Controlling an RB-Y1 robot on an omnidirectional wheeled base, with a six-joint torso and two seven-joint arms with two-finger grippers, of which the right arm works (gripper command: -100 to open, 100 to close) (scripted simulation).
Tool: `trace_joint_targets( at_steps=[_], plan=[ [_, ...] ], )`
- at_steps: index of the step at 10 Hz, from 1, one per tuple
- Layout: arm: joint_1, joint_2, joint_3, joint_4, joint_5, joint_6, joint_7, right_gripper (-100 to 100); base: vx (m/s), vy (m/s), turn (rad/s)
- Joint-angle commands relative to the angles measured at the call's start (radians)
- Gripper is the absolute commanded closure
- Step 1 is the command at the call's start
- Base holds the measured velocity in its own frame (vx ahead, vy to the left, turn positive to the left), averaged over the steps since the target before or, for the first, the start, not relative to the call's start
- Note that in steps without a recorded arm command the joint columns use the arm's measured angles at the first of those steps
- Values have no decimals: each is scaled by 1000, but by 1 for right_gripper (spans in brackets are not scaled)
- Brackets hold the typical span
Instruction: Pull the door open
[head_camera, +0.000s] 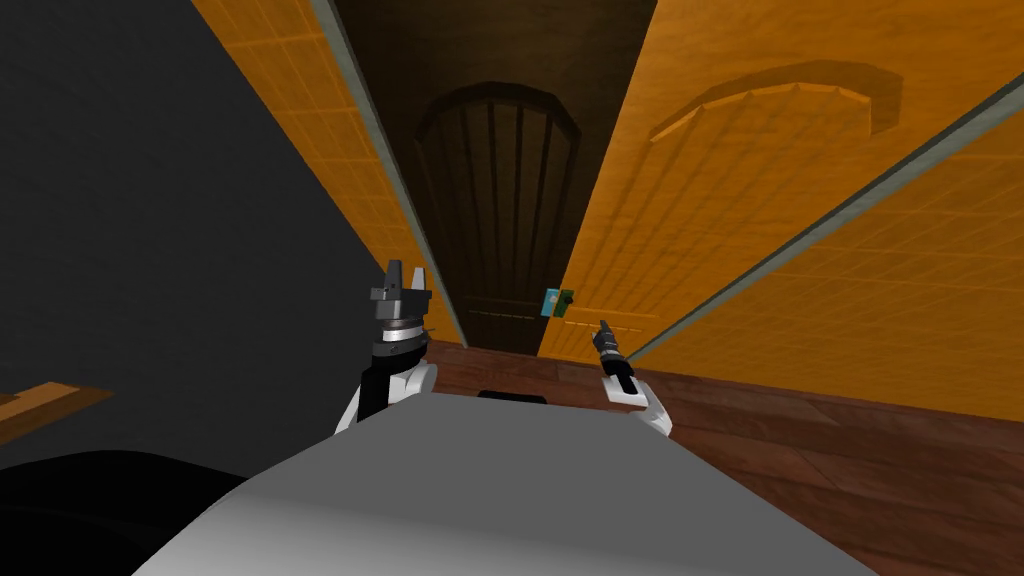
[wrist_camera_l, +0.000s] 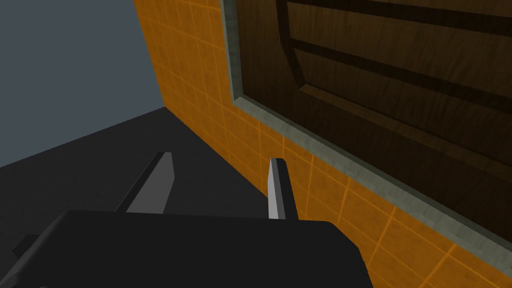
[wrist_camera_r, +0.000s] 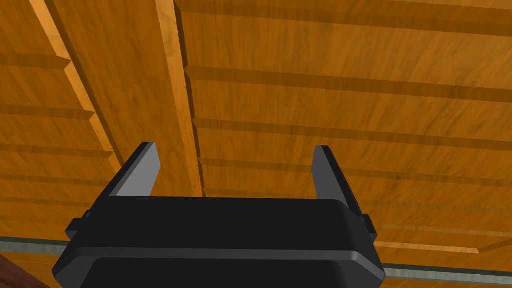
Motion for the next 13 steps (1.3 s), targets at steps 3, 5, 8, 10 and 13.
trace_joint_targets(
  at_steps=[3,5,8,10,13],
  plan=[
    [12,-26,-59,26,-10,20,14,-100,69,-74,-107],
    [2,-22,-58,27,-10,21,18,-100,173,1,28],
    [-27,0,-30,20,-6,17,21,-100,192,39,108],
    [-49,17,-5,12,-3,11,22,-100,215,102,168],
    [-50,21,1,3,-2,16,20,100,83,80,52]
  ],
)
